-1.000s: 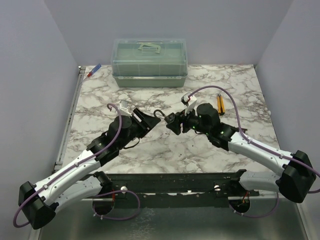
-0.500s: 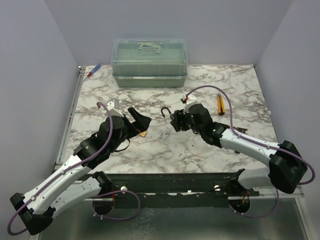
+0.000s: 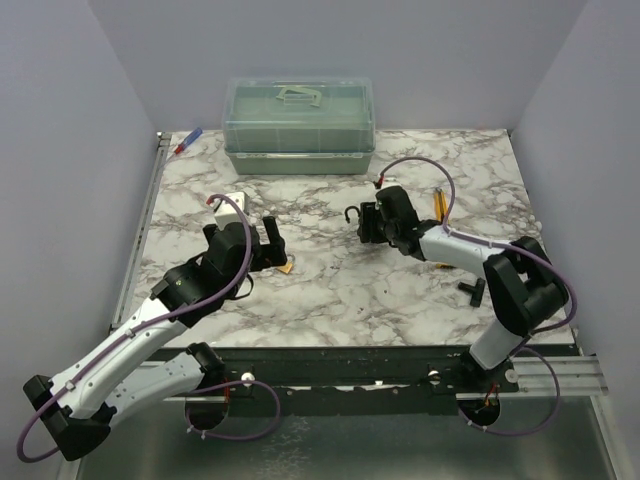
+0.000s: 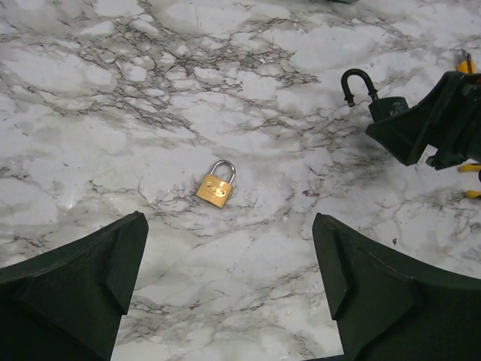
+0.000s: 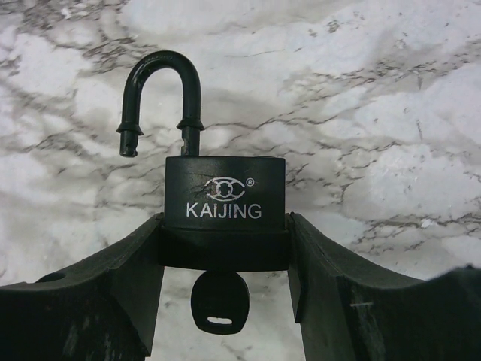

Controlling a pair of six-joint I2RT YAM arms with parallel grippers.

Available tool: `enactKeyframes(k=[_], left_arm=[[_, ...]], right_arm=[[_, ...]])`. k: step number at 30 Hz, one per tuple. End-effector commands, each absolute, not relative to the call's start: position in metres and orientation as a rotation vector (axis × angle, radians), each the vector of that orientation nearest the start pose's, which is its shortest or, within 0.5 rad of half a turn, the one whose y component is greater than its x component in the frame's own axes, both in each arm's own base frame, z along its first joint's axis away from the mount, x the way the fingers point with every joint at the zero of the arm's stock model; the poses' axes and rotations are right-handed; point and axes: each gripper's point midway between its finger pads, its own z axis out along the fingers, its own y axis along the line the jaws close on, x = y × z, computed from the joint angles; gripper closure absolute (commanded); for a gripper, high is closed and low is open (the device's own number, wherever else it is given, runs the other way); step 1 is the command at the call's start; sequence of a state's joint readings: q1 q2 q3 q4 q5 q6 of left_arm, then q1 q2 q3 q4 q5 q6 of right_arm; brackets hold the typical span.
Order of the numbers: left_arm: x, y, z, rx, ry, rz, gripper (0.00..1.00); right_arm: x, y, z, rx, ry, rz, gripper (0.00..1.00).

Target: Unlock with the key

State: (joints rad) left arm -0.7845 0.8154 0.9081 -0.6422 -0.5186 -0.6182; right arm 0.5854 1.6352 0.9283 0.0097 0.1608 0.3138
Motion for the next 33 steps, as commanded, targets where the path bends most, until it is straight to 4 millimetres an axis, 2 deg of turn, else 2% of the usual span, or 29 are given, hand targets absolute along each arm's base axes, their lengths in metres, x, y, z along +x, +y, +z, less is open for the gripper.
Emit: enactKeyframes(k=[1,5,10,16,27,33], left_arm=[[0.233,-0.127,0.226,-0.057,2.071,-0.214,0.01],[0.231,-0.131,0.225,-0.032,2.076,-0.239,0.01],[0.231,-0.131,0.223,-0.026,2.083,-0.239,0.01],[0.231,-0.134,0.220,-0.015,2.101,-0.248,0.01],[0.234,-0.137,0.214,-0.010,2.133,-0.261,0.01],[0.235,-0.137,0.214,-0.010,2.131,-0.264,0.01]], right_arm=[[0.405,0.232,0.086,-0.174,2.193,0.366,1.00],[0.420,0.225,0.068,-0.161,2.229,0.335,1.00],[0.429,0.218,0.053,-0.168,2.257,0.295,0.98],[0.433,0.216,0.040,-0.174,2.276,0.280,0.77],[0.428,0.210,0.031,-0.175,2.293,0.269,0.50],[0.422,0.207,0.019,-0.173,2.327,0.260,0.36]])
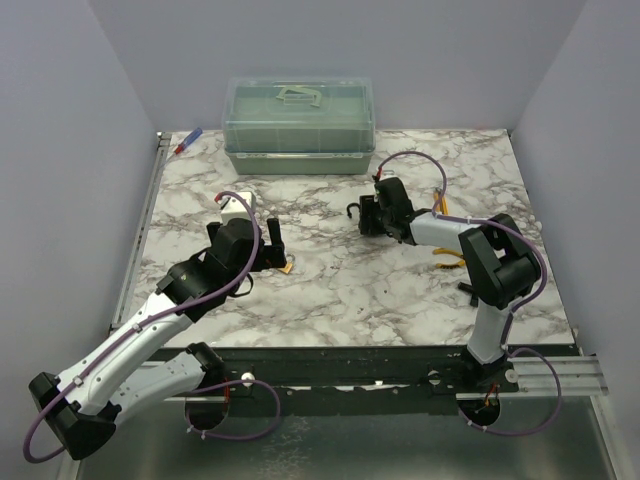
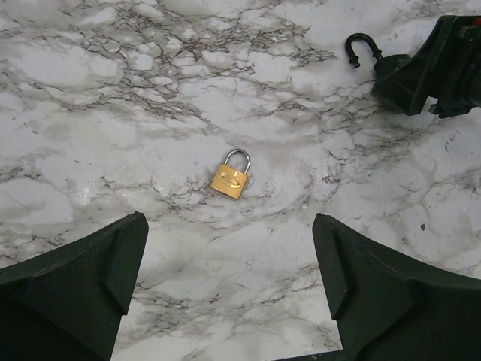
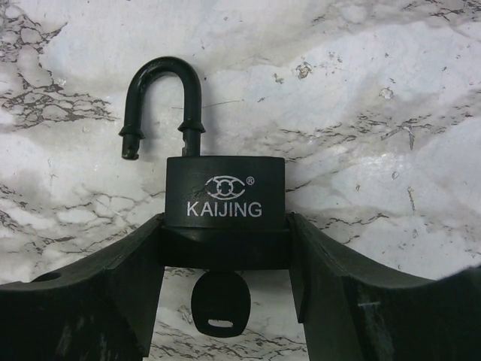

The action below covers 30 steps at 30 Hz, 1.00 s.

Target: Unlock with the key

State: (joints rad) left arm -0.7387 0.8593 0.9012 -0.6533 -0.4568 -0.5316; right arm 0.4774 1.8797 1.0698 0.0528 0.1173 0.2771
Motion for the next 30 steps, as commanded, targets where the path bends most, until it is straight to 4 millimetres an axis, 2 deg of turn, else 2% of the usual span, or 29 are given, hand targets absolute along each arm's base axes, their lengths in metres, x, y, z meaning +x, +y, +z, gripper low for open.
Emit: enactKeyframes(k=[1,6,10,13,18,22,30], left_arm=[[0.235,-0.137,0.214,-0.011,2.132,-0.263,0.01],[0.236,-0.137,0.213,-0.011,2.136,-0.263,0.01],[0.236,-0.137,0.212,-0.013,2.137,-0.263,0.01],[0.236,-0.137,0.211,-0.011,2.141,-0.261,0.01],[0.237,-0.139,0.207,-0.011,2.154,-0.257,0.01],[0.238,-0.145,0.201,-0.018,2.187,-0.277,0.01],[0.245,-0.151,0.176,-0.028,2.303,-0.209,0.01]], right_arm=[[0.420,0.207,0.017,-0.171,2.331,0.262,0.33],[0.415,0.207,0.009,-0.170,2.354,0.271,0.19],[0.414,0.208,0.007,-0.168,2.361,0.280,0.17],[0.415,0.209,0.015,-0.172,2.351,0.285,0.16],[0.419,0.207,0.047,-0.160,2.304,0.276,0.08],[0.418,0.205,0.083,-0.146,2.243,0.290,0.00],[0.389,0.191,0.130,-0.074,2.214,0.327,0.00]])
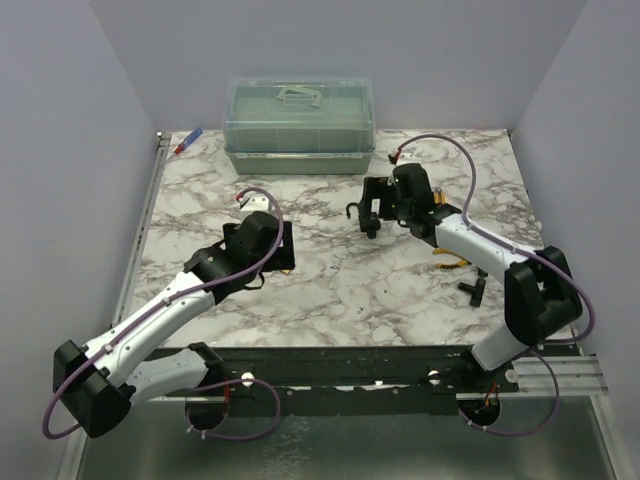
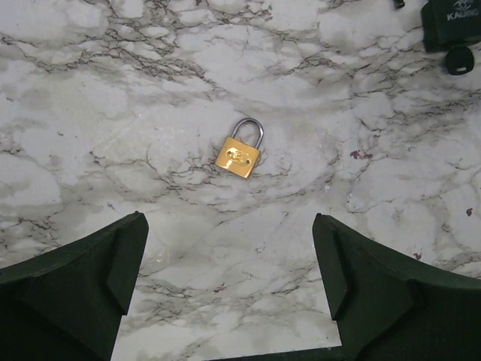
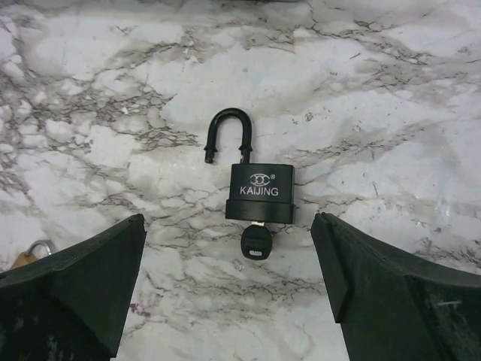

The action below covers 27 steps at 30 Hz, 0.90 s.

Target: Unlock with the key

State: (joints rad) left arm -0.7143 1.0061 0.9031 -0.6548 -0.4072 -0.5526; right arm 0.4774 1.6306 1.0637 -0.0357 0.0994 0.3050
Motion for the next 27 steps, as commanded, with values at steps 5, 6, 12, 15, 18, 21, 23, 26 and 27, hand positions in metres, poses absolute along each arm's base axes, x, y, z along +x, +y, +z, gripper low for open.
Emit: enactKeyframes(k=[5,6,12,15,18,21,23,26,27], left_arm=[[0.243,-0.140,0.180,-0.117,2.278,-0.190,0.01],[0.241,-0.134,0.181,-0.166,2.271,-0.176,0.01],[0.220,-0.096,0.165,-0.500,2.290,-0.054,0.01],[0.202,-0.065,0.152,-0.741,2.285,0.097,0.04],[0.196,-0.048,0.140,-0.882,2.287,0.203,0.05],[0.200,-0.035,0.127,-0.983,2.301,0.264,0.07],[0.201,-0.032,0.115,-1.066,2.330,0.245,0.11],[0.203,-0.024,0.096,-1.210,2.348,0.207,0.18],[0.204,-0.022,0.091,-1.242,2.352,0.191,0.20]], right_arm=[[0.359,0.182,0.141,-0.030,2.213,0.384,0.00],[0.352,0.183,0.145,-0.032,2.209,0.409,0.00],[0.321,0.190,0.146,-0.056,2.215,0.553,0.00],[0.314,0.194,0.146,-0.065,2.213,0.600,0.00],[0.311,0.196,0.143,-0.072,2.217,0.619,0.00],[0.310,0.202,0.141,-0.088,2.226,0.650,0.01],[0.308,0.205,0.140,-0.096,2.232,0.670,0.01],[0.306,0.206,0.139,-0.096,2.237,0.683,0.01],[0.305,0.206,0.139,-0.098,2.236,0.687,0.01]])
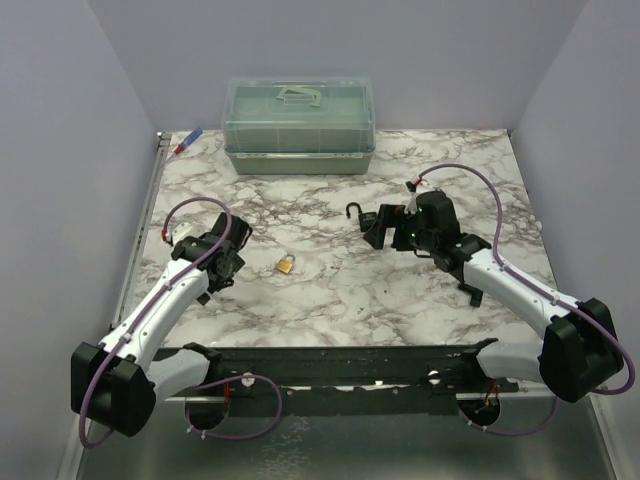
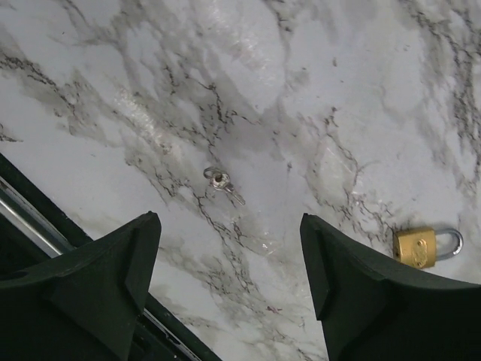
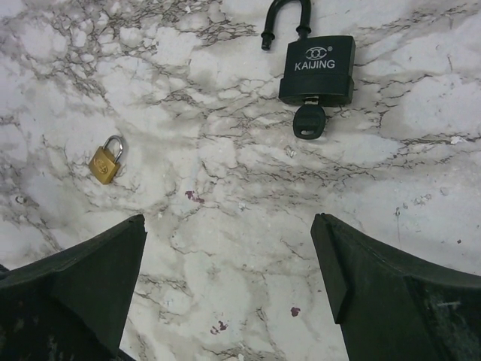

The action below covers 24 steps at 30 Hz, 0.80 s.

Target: Unlock with the key

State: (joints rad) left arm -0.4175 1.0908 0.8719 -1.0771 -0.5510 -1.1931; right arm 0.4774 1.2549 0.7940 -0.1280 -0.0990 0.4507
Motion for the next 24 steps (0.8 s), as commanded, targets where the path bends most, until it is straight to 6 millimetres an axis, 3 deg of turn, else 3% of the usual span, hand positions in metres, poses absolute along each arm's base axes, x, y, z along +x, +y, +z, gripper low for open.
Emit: enactKeyframes(k=[1,8,14,24], left_arm=[[0.203,-0.021,0.085,-1.275,2.357,0.182,0.21],[0.202,-0.016,0.052,-1.424,2.376,0.108,0.36],[0.206,-0.014,0.040,-1.437,2.338,0.064,0.47],[0.206,-0.009,0.026,-1.424,2.321,0.080,0.53]], right_arm=[[0.303,0.206,0.138,-0.100,2.237,0.689,0.01],[0.299,0.205,0.132,-0.117,2.249,0.686,0.01],[0.298,0.206,0.130,-0.138,2.257,0.692,0.01],[0.297,0.206,0.130,-0.146,2.265,0.695,0.01]])
